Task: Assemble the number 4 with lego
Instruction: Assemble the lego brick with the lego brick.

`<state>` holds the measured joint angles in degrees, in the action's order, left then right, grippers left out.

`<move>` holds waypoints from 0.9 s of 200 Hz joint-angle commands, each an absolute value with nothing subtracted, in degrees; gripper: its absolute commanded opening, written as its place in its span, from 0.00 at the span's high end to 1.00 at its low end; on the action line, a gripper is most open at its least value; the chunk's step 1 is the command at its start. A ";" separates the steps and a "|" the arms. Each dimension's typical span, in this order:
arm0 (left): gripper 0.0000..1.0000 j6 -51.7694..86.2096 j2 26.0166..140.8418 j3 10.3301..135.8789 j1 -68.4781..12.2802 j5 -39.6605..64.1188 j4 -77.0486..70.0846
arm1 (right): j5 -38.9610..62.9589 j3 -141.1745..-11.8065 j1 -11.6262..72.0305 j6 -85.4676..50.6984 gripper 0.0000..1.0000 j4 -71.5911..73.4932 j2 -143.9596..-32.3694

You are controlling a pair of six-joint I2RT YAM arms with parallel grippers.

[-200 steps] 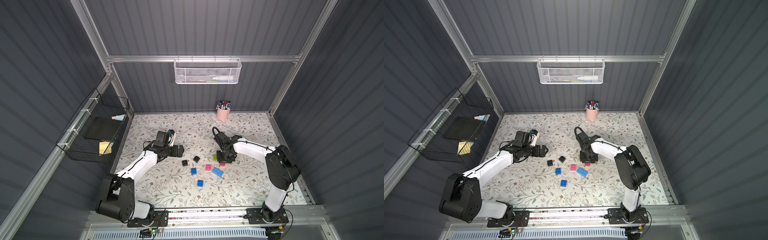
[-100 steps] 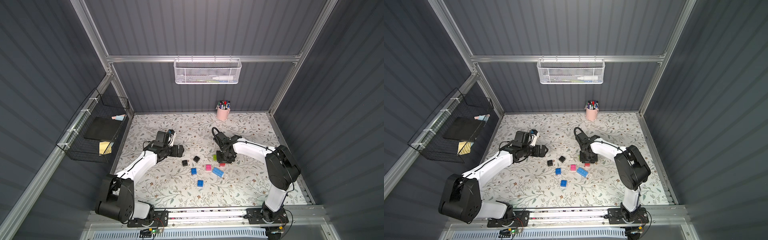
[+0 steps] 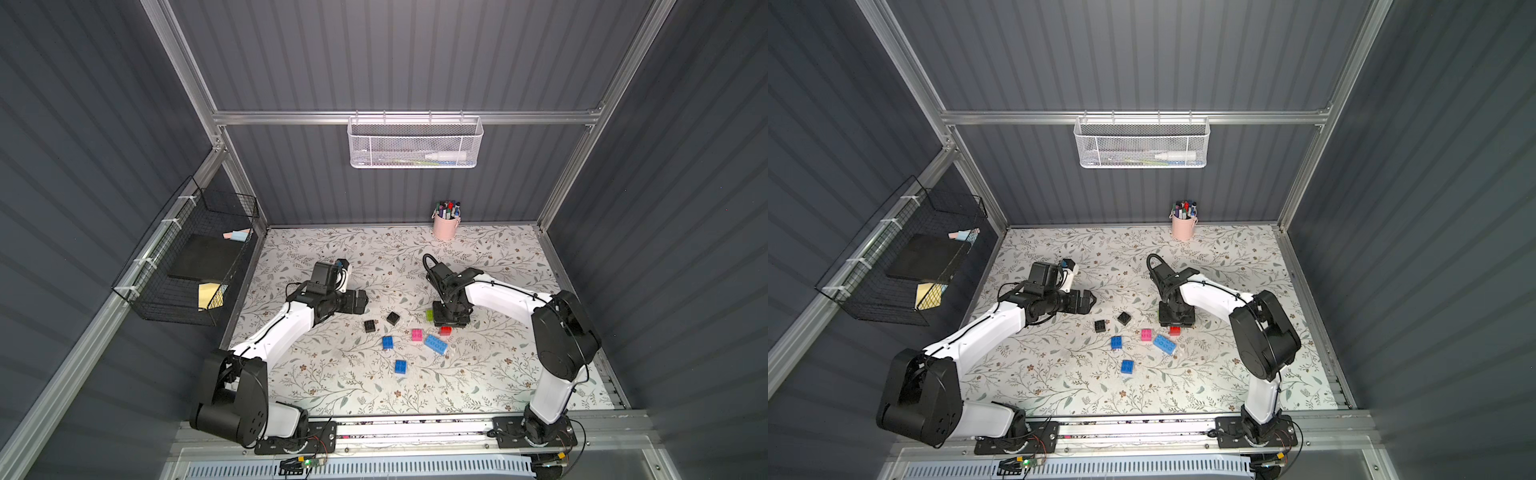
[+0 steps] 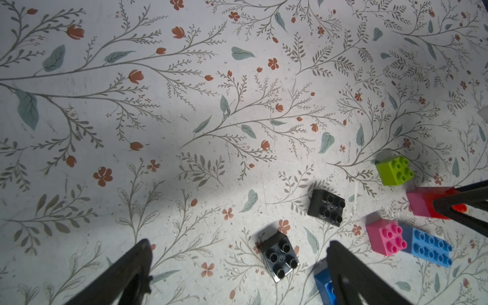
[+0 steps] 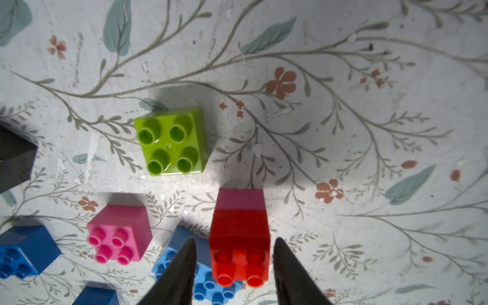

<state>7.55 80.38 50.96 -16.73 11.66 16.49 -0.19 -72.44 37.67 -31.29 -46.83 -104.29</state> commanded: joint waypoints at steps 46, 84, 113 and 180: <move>0.01 7.26 78.18 50.76 -16.79 11.38 16.53 | -0.97 -74.44 38.20 -30.02 0.43 -50.30 -98.99; 0.00 7.39 77.92 50.76 -16.79 11.40 16.60 | 0.19 -76.90 40.83 -26.72 0.42 -54.48 -98.48; 0.01 7.04 77.69 50.76 -16.79 11.38 17.18 | 1.71 -74.96 43.46 -24.69 0.42 -56.25 -97.91; 0.01 7.56 78.30 50.96 -16.79 11.71 16.61 | 4.68 -71.74 46.82 -27.56 0.29 -53.28 -97.39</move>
